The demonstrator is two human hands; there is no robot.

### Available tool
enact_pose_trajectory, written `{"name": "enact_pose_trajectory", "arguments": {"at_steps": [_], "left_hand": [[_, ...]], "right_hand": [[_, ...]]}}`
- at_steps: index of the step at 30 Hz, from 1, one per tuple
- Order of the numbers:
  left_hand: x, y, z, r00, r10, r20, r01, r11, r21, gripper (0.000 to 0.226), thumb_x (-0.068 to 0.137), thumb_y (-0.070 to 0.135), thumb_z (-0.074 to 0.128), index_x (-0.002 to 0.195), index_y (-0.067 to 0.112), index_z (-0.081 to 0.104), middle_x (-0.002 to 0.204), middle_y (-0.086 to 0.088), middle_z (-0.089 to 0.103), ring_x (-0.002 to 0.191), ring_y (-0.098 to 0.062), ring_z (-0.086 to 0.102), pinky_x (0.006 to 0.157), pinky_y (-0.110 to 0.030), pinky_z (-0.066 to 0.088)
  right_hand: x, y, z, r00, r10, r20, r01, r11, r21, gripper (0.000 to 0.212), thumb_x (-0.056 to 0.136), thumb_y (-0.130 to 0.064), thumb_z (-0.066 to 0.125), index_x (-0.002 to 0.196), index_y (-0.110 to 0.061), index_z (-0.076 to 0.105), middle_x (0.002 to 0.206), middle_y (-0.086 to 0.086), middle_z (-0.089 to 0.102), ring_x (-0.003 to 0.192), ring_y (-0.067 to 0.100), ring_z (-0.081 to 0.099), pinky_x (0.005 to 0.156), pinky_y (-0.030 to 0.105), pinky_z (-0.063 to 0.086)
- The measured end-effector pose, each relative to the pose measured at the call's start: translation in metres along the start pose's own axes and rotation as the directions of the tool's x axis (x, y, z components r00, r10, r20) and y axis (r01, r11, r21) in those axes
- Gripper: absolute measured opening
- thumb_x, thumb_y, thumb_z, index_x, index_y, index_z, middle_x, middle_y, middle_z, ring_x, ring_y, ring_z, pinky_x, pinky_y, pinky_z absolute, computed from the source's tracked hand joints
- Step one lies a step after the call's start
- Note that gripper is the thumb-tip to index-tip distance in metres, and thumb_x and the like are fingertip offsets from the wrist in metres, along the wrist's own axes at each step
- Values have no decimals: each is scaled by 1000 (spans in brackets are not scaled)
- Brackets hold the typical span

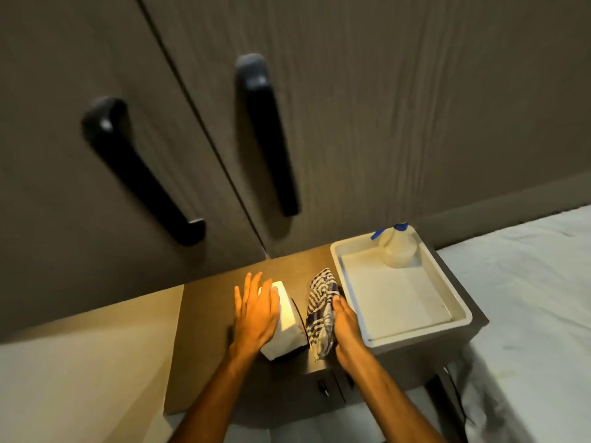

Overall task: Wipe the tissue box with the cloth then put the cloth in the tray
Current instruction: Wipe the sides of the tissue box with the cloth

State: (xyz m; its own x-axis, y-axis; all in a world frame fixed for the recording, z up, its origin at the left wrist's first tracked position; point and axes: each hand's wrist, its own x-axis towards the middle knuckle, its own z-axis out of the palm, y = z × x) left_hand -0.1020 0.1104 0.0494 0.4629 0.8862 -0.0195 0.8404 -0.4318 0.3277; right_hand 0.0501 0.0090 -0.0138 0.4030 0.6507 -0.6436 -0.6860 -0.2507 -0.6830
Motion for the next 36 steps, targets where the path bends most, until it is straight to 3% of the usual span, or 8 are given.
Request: {"name": "enact_pose_trajectory", "arguments": {"at_steps": [6, 9, 12, 18, 22, 25, 31, 36], "left_hand": [[-7, 1, 15, 995, -31, -100, 24, 997, -69, 38, 103, 34, 41, 133, 14, 50, 129, -13, 58, 116, -29, 56, 102, -45, 44], [-6, -3, 18, 996, -35, -77, 29, 997, -68, 56, 99, 53, 27, 132, 13, 51, 128, -12, 59, 115, -29, 57, 102, -49, 48], [-3, -2, 20, 993, 41, -113, -42, 999, -11, 72, 95, 63, 11, 128, 13, 51, 123, -13, 60, 112, -30, 58, 96, -53, 50], [2, -4, 29, 995, 14, -97, -4, 995, 100, 67, 97, 52, 10, 145, 16, 39, 151, -9, 46, 146, -28, 31, 122, -55, 17], [8, -12, 34, 995, 13, -95, 3, 987, 163, 59, 101, 44, 11, 151, 19, 31, 159, -4, 36, 151, -22, 18, 124, -53, 6], [10, -14, 36, 994, 22, -108, -5, 988, 156, 64, 100, 49, 6, 154, 20, 25, 161, -4, 31, 152, -21, 15, 125, -51, 4], [9, -20, 38, 993, 67, -98, -63, 997, 38, 87, 91, 73, -1, 154, 19, 24, 161, -6, 29, 147, -6, 6, 121, -30, -17], [14, -24, 41, 995, 32, -99, -16, 987, 162, 69, 98, 55, 5, 155, 18, 20, 163, -5, 26, 152, -21, 12, 124, -50, -1]], "right_hand": [[-9, 12, 27, 997, -65, 48, 73, 982, -177, 29, 97, -55, 46, 100, -32, 63, 106, 1, 67, 93, 11, 64, 82, 30, 54], [-12, 20, 51, 954, -211, 215, 268, 918, -291, 32, 101, -51, 39, 122, -37, 60, 121, -5, 68, 96, 0, 65, 81, 17, 53], [-7, 9, 66, 939, -233, 254, 303, 908, -289, 40, 102, -48, 36, 133, -32, 56, 128, -2, 67, 110, 10, 66, 99, 35, 56], [14, 4, 53, 975, -113, 192, 188, 878, -440, 41, 105, -42, 32, 129, -24, 60, 126, 6, 67, 107, 19, 63, 96, 34, 51], [-12, 38, 42, 968, -208, 139, 248, 870, -426, 40, 104, -41, 37, 134, -27, 59, 131, 2, 66, 110, 8, 57, 94, 23, 43], [-13, 35, 52, 949, -278, 148, 315, 865, -392, 39, 103, -43, 39, 133, -30, 59, 130, 0, 67, 113, 10, 62, 99, 28, 51], [26, -7, 75, 967, -138, 214, 218, 884, -414, 39, 105, -40, 35, 128, -24, 62, 126, 5, 68, 112, 19, 64, 93, 31, 49], [10, 17, 53, 977, -146, 154, 203, 855, -477, 39, 105, -39, 35, 131, -24, 60, 128, 7, 67, 108, 16, 61, 90, 28, 49]]}}
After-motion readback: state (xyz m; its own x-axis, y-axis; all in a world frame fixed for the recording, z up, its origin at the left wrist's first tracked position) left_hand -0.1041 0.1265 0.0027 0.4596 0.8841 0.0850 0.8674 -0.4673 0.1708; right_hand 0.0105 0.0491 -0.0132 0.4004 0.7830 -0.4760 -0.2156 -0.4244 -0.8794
